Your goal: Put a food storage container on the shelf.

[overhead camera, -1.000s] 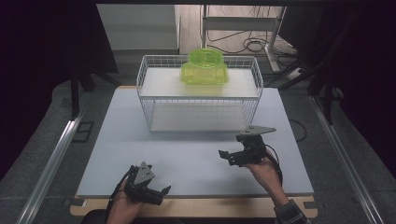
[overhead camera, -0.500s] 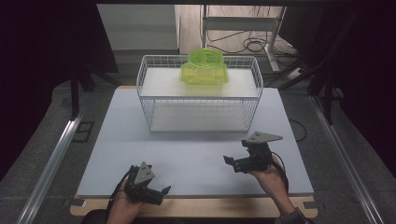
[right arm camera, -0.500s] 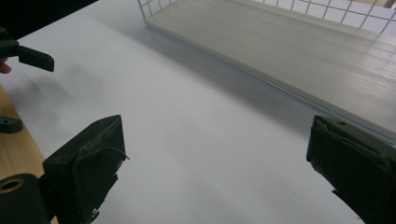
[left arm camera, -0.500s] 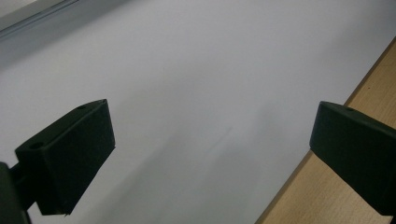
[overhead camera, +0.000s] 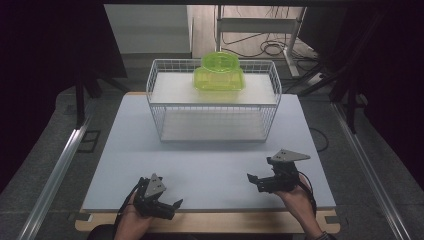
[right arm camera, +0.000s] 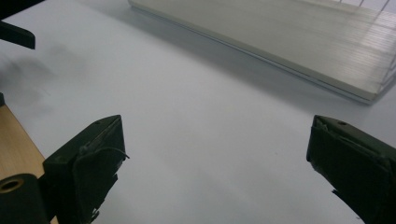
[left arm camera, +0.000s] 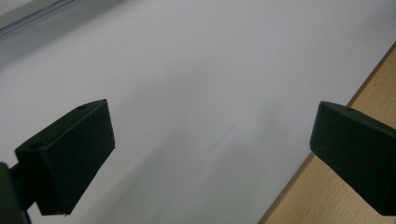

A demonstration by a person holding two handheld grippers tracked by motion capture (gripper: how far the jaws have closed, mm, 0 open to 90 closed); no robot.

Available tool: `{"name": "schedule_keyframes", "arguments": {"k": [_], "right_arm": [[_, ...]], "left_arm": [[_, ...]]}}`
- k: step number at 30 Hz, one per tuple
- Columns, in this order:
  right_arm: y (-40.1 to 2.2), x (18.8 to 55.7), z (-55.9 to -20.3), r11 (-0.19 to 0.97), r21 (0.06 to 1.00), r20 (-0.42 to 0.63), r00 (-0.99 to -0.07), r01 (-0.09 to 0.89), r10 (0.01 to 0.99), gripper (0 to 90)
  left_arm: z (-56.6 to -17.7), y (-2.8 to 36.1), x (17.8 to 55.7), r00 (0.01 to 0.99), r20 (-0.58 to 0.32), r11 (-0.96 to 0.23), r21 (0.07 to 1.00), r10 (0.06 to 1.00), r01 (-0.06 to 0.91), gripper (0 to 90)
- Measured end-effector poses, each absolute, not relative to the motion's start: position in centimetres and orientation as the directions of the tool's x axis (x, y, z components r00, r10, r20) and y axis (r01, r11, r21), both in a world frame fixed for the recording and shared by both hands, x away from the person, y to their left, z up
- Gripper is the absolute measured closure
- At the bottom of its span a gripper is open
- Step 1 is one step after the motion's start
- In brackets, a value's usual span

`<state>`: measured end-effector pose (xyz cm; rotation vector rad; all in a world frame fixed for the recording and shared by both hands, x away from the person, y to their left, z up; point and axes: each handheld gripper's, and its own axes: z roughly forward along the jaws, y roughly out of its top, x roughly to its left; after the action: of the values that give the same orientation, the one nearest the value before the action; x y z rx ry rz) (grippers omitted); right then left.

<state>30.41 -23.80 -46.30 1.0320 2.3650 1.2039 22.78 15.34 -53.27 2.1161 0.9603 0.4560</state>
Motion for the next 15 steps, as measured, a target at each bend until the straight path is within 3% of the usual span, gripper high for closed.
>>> {"name": "schedule_keyframes", "arguments": {"k": [15], "right_arm": [[-25.0,29.6,-48.2,0.402,0.767,0.059,-0.678,0.501,0.733,4.6]], "left_arm": [[-53.5,15.2,22.9,0.657,0.014,-0.45,0.74,0.754,0.5,0.0]]}}
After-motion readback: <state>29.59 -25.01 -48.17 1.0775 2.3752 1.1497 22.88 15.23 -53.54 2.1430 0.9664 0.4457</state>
